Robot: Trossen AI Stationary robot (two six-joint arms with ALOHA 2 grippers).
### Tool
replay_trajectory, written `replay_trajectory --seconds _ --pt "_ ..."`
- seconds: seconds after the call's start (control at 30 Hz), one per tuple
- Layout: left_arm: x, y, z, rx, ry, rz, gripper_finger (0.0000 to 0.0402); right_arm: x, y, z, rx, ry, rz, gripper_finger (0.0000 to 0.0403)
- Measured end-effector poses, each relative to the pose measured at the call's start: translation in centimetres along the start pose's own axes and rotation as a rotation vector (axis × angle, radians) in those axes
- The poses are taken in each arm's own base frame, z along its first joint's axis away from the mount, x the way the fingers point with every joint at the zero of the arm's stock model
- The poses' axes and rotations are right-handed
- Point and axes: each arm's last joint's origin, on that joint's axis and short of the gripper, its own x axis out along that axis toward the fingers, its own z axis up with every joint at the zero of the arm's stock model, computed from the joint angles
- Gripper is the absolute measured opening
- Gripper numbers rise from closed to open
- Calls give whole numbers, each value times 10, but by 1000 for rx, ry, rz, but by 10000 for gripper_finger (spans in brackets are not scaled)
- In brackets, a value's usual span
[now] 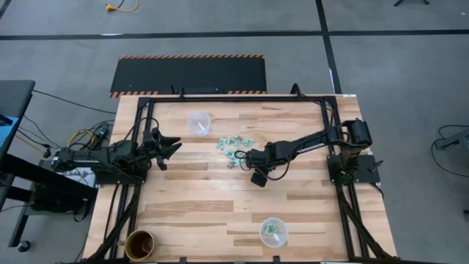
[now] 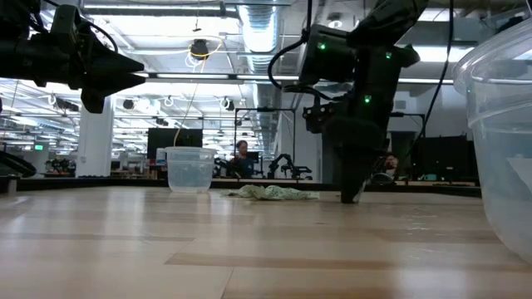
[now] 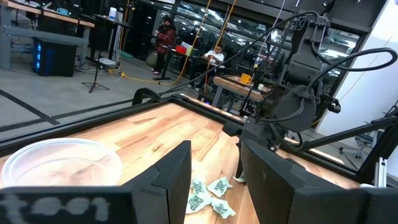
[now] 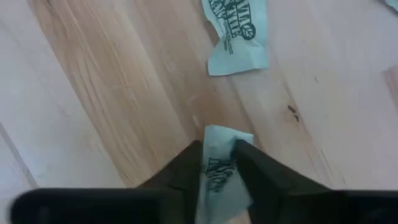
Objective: Pick and place Stevia / Truvia into bins
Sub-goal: Put the white stevia packet into the bottom transparent container
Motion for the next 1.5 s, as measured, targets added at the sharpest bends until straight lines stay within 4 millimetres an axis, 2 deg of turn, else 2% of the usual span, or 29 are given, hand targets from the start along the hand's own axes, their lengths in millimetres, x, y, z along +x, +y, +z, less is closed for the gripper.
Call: replay_trajectory --seconds 0.13,0.23,0.47,0.7,0.87,1.07,1.23,1.37,1.5 --pt "0 0 0 0 1 0 130 -13 -3 0 11 -27 21 12" --pt "0 0 0 0 1 0 130 -27 -5 1 42 -70 46 16" --pt "0 0 0 0 0 0 130 -85 -4 -2 112 -240 138 6" --pt "0 0 0 0 1 0 130 -144 18 -30 18 -392 266 3" --pt "0 0 0 0 0 0 130 -169 42 -58 -139 -439 353 7" --pt "0 0 0 0 0 0 130 -177 83 -98 -270 -416 447 3" --pt "0 0 0 0 0 0 130 -169 117 -131 -306 -434 403 5" --pt "0 0 0 0 0 0 130 -161 134 -152 -300 -418 385 3" --pt "0 0 0 0 1 0 130 -153 147 -163 -320 -402 400 7"
